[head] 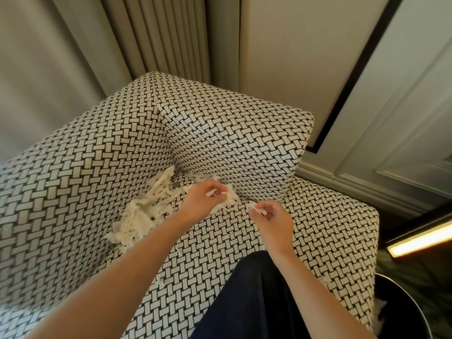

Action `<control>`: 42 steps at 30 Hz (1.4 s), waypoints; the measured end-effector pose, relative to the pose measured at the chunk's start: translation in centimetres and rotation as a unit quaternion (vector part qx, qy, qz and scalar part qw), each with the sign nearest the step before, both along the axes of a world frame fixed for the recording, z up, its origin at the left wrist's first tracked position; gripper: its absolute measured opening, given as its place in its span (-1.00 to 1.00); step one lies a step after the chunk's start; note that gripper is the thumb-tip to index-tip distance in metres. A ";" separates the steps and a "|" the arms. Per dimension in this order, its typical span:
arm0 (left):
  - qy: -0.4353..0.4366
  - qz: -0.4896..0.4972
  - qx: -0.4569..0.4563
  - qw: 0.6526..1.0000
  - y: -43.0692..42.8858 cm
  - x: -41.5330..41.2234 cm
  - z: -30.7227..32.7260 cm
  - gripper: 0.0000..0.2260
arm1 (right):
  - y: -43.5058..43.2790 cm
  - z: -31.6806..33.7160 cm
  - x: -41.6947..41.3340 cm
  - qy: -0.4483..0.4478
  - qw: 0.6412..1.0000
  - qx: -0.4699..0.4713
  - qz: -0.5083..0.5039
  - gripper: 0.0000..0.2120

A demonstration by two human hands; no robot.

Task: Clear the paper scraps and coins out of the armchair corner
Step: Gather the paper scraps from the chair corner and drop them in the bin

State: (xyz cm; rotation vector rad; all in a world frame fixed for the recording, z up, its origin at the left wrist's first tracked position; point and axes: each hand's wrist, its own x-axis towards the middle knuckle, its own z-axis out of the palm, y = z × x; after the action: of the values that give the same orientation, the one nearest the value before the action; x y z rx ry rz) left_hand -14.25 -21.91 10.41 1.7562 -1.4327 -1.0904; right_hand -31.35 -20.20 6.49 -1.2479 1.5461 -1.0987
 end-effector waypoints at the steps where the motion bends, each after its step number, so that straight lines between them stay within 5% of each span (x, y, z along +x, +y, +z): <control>1: 0.002 -0.020 -0.008 1.000 0.0 -0.7 0.5 -0.93 | 0.1 0.3 -0.4 0.000 1.000 -0.004 0.007 -0.85; 8: -0.057 -0.155 -0.036 0.986 0.5 -6.5 2.2 -0.85 | 0.8 2.4 -3.9 0.060 0.996 -0.036 0.061 -0.62; 13: -0.034 -0.221 -0.036 0.974 1.1 -8.2 2.4 -0.85 | 1.5 3.9 -5.7 0.065 0.990 -0.045 0.119 -0.66; 21: 0.087 -0.209 0.060 0.972 0.9 -6.3 2.3 -0.91 | 1.1 2.5 -4.5 0.036 0.995 -0.071 0.068 -0.82; 25: 0.132 -0.088 0.084 0.984 -0.1 -3.2 0.4 -0.84 | 0.4 1.7 -3.7 0.031 0.996 -0.058 0.055 -0.84; 29: -0.069 0.009 0.108 0.992 -1.7 -0.7 -2.9 -0.79 | -0.3 0.7 -3.1 0.049 0.996 -0.037 0.066 -0.83; 33: -0.231 -0.083 0.183 0.952 -2.6 0.1 -4.4 -0.69 | -0.6 0.3 -2.7 0.061 0.994 -0.015 0.088 -0.82; 38: -0.241 -0.100 0.249 0.932 -3.2 0.1 -4.5 -0.62 | -0.8 0.6 -2.9 0.063 0.991 -0.003 0.116 -0.86; 42: -0.176 0.004 0.207 0.962 -2.5 0.7 -5.8 -0.88 | -1.0 0.4 -3.2 0.077 0.990 0.000 0.115 -0.88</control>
State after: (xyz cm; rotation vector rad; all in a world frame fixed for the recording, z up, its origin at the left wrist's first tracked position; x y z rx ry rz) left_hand -13.58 -24.40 4.64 2.3472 -1.4712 -1.1807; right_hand -34.59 -21.24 6.86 -1.4995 1.4702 -0.8699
